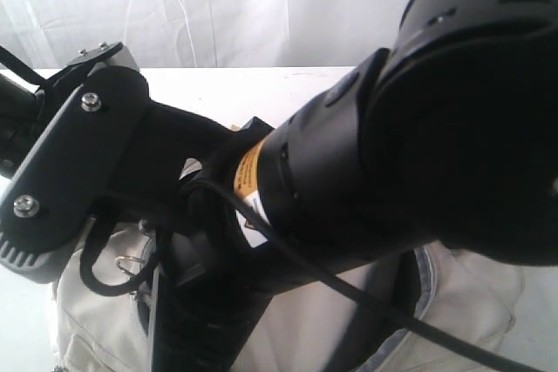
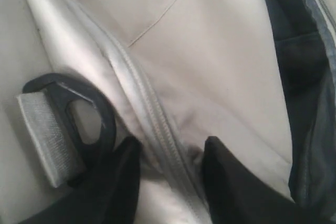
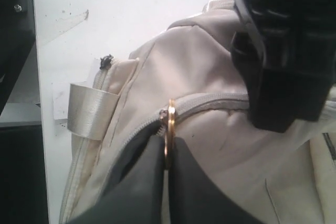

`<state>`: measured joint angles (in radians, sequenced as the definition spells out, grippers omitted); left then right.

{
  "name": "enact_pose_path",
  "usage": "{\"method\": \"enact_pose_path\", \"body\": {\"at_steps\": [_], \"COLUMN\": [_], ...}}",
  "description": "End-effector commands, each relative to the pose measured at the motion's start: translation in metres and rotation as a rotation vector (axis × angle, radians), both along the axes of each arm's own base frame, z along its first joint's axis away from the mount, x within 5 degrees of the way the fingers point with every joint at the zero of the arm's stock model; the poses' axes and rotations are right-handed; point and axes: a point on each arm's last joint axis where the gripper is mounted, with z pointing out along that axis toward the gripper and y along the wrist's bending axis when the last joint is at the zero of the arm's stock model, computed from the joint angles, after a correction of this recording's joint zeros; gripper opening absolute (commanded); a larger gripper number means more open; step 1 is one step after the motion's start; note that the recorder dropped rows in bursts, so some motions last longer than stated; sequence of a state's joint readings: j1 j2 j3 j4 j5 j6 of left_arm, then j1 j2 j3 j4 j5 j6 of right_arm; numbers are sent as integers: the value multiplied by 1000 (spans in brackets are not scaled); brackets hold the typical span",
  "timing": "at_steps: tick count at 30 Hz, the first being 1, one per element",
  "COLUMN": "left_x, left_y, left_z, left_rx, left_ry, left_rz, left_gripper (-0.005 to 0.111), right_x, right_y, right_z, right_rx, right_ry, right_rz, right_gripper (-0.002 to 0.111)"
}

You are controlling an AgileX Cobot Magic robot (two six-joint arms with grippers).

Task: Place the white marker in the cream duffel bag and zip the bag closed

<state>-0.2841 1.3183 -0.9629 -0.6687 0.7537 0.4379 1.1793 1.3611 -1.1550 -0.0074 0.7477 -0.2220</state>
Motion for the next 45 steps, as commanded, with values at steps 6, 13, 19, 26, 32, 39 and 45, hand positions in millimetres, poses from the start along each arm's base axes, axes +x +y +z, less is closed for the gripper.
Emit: {"method": "enact_pose_path", "body": {"at_steps": [6,13,19,26,32,39,45], "left_x": [4,13,16,15,15,15,15], "left_y": [-1,-1,0,1,1,1,1], "left_z": [-1,13,22,22,22,22,22], "left_rx": [0,-6,29,34,34,34,40], "left_ry": [-44,-125,-168,-163,-163,-163,-160], "left_rz": [28,52,29,25,25,25,20], "left_gripper": [0,0,0,0,0,0,0], "right_x": [-2,-5,-11,-20,-26,-28,-28], "right_y": [0,-6,-20,-46,-68,-83,-99], "right_z": [7,4,10,19,10,5,-5], "right_rx": [31,-27,-54,-119,-194,-212,-278], "right_ry": [-13,58,114,167,213,209,194], "right_rz": [2,-31,-86,-158,-254,-328,-409], "right_gripper": [0,0,0,0,0,0,0]}}
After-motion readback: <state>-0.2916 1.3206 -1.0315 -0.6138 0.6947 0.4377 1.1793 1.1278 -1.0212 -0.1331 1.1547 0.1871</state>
